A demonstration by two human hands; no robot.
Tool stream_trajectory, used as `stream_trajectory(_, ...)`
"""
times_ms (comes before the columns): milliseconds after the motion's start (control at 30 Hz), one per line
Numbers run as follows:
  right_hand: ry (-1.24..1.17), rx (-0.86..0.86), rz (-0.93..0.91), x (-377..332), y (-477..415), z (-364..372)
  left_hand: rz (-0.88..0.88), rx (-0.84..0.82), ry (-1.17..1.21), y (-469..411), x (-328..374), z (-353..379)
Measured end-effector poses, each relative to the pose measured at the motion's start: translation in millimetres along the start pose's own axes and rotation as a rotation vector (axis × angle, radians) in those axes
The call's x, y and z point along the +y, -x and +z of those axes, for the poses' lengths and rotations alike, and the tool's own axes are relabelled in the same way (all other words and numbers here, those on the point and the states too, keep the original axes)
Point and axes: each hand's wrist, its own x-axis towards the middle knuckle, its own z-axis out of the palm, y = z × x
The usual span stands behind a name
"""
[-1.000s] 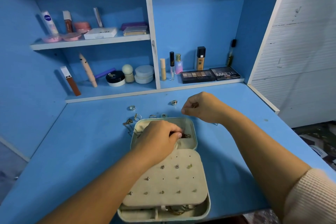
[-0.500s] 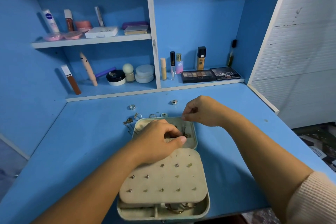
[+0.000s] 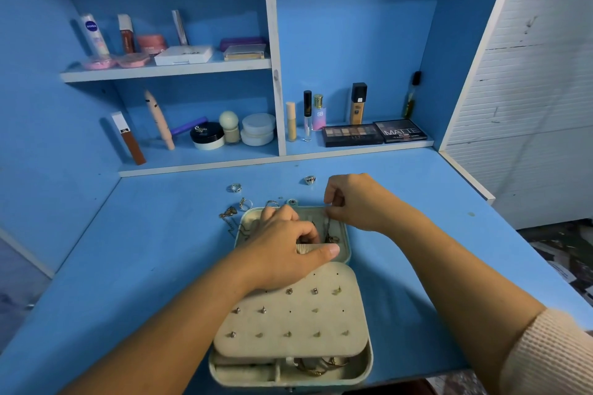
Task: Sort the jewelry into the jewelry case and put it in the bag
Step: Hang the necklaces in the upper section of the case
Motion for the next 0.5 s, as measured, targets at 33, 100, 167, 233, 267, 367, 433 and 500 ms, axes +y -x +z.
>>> stream_trajectory(33, -0.015, 0.009, 0.025, -0.3, -0.7, 0.9, 0.004, 0.004, 0.003, 0.0, -0.8, 0.6)
stream_trajectory(100, -0.063, 0.018, 0.099, -2.7, -2.4, -1.1, 0.015, 0.009, 0.012, 0.4, -1.6, 0.6)
stream_trajectory(167, -0.070, -0.001, 0.154, -6.3, -6.1, -6.9, 0.020, 0.009, 0.002, 0.7, -1.3, 0.4)
stream_trajectory(233, -0.029, -0.054, 0.160, -12.5, -10.6, -13.2, 0.035, 0.027, -0.026, 0.9, -0.2, 0.6)
stream_trajectory(267, -0.004, -0.085, 0.152, -15.3, -13.1, -15.4, 0.045, 0.050, -0.041, 1.4, 1.1, 0.5)
stream_trajectory(367, 0.072, -0.155, 0.122, -21.3, -18.1, -17.2, 0.074, 0.143, -0.057, 3.0, 4.5, -0.2)
stream_trajectory(433, 0.109, -0.183, 0.102, -22.6, -17.7, -17.7, 0.081, 0.141, -0.065, 4.0, 4.1, -0.6)
stream_trajectory(500, 0.122, -0.195, 0.088, -21.0, -14.0, -19.8, 0.075, 0.105, -0.071, 3.9, 2.2, -0.1)
